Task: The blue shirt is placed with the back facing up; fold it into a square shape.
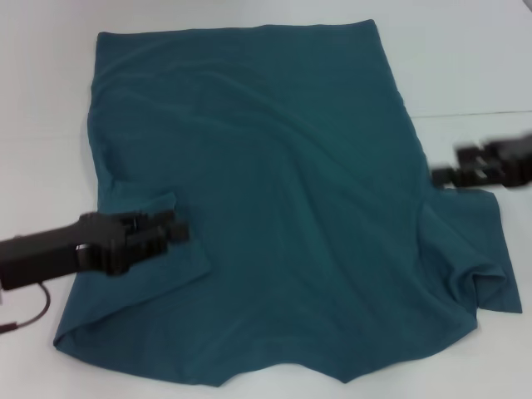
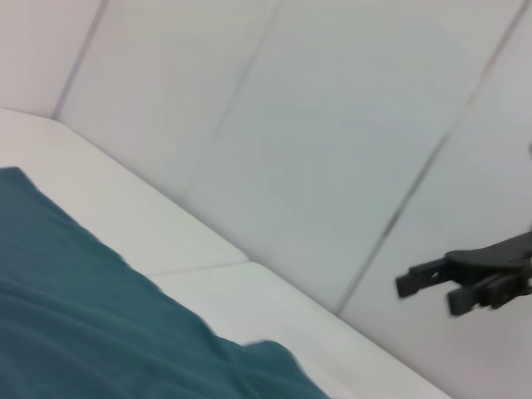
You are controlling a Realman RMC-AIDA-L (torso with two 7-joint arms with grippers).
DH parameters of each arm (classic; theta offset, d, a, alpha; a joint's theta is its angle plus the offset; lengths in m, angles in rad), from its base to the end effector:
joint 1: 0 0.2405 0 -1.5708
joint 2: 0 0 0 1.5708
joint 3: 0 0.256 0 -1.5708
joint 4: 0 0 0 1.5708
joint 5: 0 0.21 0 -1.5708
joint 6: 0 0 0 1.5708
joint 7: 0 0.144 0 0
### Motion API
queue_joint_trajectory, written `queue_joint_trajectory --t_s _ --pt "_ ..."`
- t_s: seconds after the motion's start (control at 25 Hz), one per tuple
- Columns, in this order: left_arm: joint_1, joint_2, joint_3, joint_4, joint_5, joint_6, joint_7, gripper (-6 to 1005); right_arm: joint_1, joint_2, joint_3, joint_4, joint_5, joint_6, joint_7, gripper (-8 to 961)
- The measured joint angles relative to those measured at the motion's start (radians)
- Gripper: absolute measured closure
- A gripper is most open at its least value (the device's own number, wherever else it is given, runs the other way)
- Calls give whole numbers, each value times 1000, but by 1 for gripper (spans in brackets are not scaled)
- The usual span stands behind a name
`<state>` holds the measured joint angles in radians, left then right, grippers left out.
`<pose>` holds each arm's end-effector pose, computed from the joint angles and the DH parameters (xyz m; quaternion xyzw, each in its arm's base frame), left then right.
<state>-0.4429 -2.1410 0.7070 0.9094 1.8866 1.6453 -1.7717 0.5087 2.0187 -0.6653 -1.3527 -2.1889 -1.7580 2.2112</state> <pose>-0.2389 0.3215 0.0257 -0.8882 -0.3219 -0.3098 0.1076 0.2241 0.3427 0.1279 -0.8990 0.3665 0.1304 0.2012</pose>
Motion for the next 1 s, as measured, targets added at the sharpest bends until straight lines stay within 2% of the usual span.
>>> queue_joint_trajectory --t_s 0.2,0.32,0.44,0.8,0.88,0.96,1.0 --pt "5 9 -18 0 36 110 42 679 78 -6 13 -92 -318 -207 149 92" --pt "-8 16 -23 3 78 148 39 577 95 3 -60 -90 -518 -225 209 92" --pt "-12 18 -24 4 98 161 37 456 103 20 -83 -81 -642 -219 235 92" --pt "-14 16 -19 2 107 151 42 104 64 35 -92 -56 -735 -104 311 108" --pt "-13 15 -21 3 108 151 42 104 60 38 -94 -43 -737 -83 316 112" --pt "-12 14 -22 4 108 151 40 104 60 40 -103 -20 -739 -60 323 223" --pt "-11 14 -23 3 108 150 39 104 59 40 -113 -8 -739 -49 329 223"
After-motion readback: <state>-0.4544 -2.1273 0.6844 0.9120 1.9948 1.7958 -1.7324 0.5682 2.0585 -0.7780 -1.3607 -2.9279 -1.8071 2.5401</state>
